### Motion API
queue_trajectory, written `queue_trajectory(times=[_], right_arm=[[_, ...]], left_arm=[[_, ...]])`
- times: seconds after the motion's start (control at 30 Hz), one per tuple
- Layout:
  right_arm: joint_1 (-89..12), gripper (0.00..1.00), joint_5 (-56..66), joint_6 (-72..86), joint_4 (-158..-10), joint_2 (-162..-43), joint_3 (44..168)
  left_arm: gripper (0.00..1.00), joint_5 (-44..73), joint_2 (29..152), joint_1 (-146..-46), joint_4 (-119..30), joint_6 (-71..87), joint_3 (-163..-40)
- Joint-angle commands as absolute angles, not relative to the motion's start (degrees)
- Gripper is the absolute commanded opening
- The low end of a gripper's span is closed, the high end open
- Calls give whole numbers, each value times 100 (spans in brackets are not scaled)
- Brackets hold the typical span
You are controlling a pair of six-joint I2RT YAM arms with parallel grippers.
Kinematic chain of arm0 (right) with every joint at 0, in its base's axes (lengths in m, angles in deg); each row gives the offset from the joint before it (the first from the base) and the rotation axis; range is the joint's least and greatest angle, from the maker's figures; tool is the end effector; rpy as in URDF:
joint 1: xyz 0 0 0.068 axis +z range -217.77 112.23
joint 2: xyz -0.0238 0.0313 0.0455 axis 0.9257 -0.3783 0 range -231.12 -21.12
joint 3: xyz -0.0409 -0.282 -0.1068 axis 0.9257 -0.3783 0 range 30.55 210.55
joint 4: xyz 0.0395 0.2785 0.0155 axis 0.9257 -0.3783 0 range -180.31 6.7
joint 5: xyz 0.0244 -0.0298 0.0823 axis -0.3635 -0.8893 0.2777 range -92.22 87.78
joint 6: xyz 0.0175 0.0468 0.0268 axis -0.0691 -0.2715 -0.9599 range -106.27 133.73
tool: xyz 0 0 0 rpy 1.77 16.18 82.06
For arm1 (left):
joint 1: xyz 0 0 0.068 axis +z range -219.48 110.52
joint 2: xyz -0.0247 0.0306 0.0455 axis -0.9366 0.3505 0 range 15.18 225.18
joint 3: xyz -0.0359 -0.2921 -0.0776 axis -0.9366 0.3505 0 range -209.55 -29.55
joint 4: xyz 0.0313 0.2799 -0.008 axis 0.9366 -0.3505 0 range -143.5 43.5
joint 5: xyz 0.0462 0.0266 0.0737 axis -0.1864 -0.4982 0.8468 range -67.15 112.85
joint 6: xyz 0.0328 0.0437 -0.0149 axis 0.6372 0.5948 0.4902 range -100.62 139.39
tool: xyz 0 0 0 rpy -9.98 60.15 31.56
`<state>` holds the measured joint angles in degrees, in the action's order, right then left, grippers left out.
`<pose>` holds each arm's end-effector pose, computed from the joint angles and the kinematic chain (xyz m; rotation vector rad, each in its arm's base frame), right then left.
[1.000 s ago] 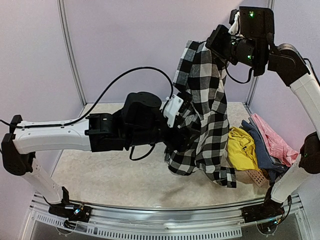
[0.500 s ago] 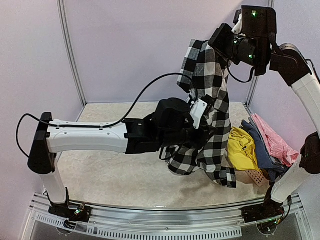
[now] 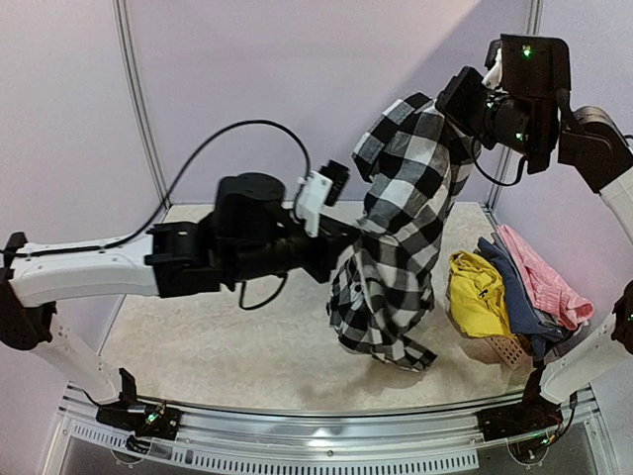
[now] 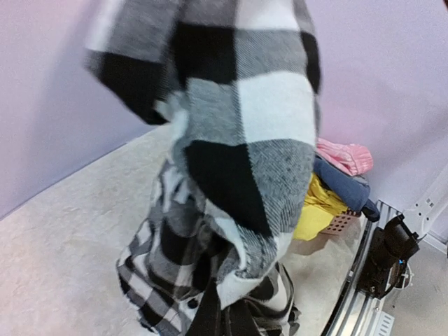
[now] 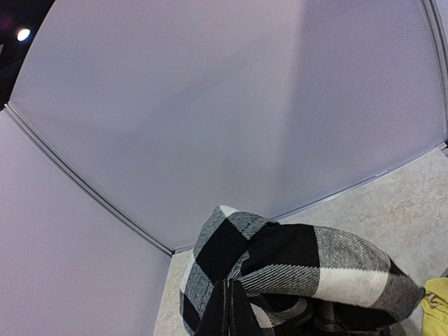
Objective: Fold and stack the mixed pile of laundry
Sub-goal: Adjust the crumpled shirt at the center of the board.
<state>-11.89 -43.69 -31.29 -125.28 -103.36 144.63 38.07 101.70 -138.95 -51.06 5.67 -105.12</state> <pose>0.1770 0.2144 0.5805 0.3682 1.7108 0.6747 0.1441 -0.3553 0.3878 0.7150 1.7630 -0.7662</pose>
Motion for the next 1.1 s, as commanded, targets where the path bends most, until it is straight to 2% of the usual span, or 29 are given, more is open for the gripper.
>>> queue_trajectory(times=[0.0, 0.2, 0.47, 0.6, 0.9, 0.97, 1.0, 1.07], right_arm=[[-1150, 0, -4297, -3497, -12384, -10023, 13880], [-1152, 0, -3606, -3728, -12362, -9995, 13302], [-1155, 0, -2191, -3501, -12064, -9998, 12446], [-1154, 0, -2108, -3590, -12297, -9680, 11665], [-1153, 0, -2618, -4215, -13075, -7781, 9422], [-1154, 6, -2650, -4348, -13267, -7413, 9188], [-1152, 13, -2654, -4399, -13366, -7320, 9132], [-1152, 34, -2657, -4427, -13617, -7144, 9114]], left_arm=[[0, 4230, 9071, -13479, -5976, 723, -9950], [0, 4445, 7883, -12997, -7012, 1017, -9772], [0, 4513, 7444, -12688, -7882, 1436, -10303], [0, 4202, 7553, -12554, -8079, 1529, -10661], [0, 3260, 8254, -12547, -7877, 923, -10603], [0, 3018, 8469, -12554, -7781, 887, -10614], [0, 2886, 8591, -12555, -7745, 880, -10642], [0, 2639, 8864, -12575, -7758, 906, -10756]])
